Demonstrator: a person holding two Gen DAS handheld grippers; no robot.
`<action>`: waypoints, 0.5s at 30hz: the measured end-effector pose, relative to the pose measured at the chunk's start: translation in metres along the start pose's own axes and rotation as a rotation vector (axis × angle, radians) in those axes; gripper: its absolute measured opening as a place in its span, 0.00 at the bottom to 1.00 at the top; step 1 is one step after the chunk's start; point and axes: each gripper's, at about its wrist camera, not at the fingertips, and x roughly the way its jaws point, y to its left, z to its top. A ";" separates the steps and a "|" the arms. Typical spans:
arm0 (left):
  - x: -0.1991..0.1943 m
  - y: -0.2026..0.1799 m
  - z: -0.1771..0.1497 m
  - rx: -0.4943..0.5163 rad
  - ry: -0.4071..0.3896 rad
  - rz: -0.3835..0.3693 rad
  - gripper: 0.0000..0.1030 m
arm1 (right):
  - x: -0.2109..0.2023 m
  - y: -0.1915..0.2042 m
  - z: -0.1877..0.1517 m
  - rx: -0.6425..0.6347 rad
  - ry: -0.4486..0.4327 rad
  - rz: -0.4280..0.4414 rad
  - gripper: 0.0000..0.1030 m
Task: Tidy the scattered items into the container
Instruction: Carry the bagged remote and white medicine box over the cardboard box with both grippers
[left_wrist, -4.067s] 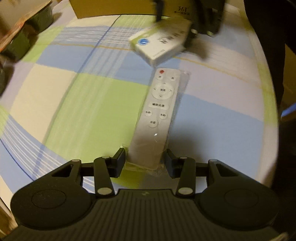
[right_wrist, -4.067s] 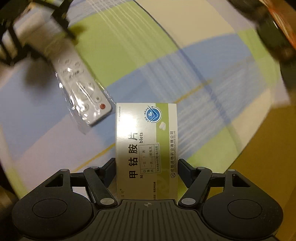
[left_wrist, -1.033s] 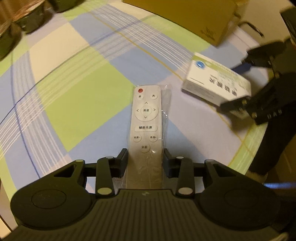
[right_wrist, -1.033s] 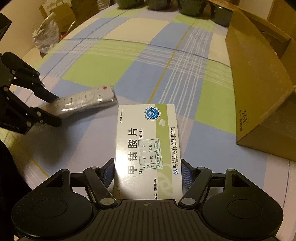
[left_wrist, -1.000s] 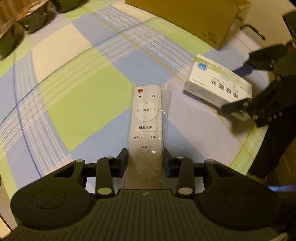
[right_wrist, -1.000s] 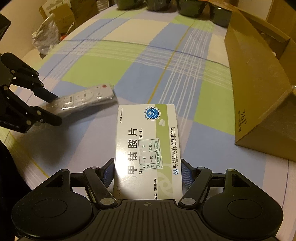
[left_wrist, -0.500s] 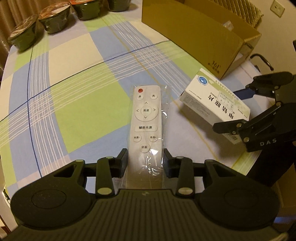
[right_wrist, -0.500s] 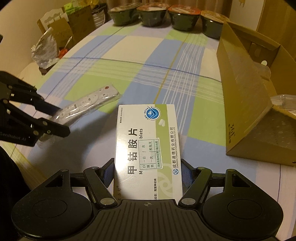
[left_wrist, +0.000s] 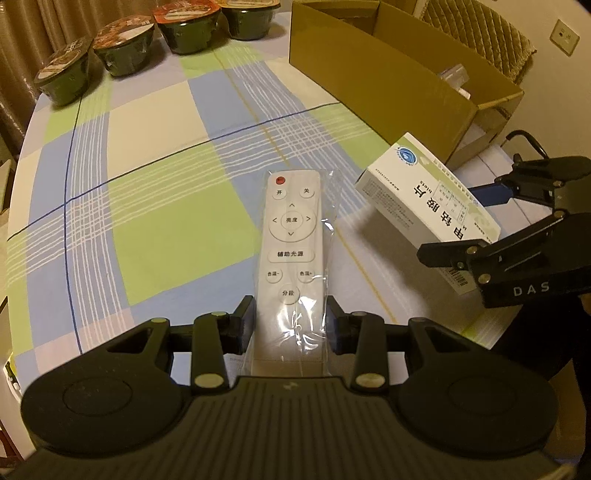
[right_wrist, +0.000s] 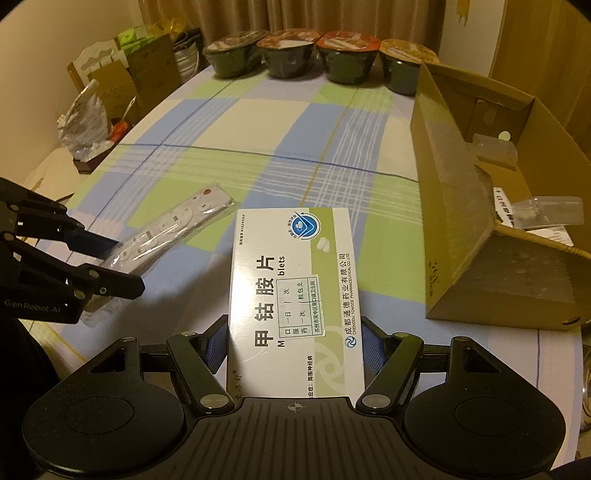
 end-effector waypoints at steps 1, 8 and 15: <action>0.000 -0.002 0.001 -0.004 -0.002 0.000 0.32 | -0.002 -0.001 0.000 0.002 -0.003 0.000 0.71; -0.004 -0.015 0.004 -0.015 -0.019 0.002 0.32 | -0.016 -0.007 0.001 0.009 -0.030 -0.005 0.71; -0.014 -0.024 0.017 -0.029 -0.042 0.005 0.32 | -0.032 -0.016 0.003 0.020 -0.068 -0.018 0.71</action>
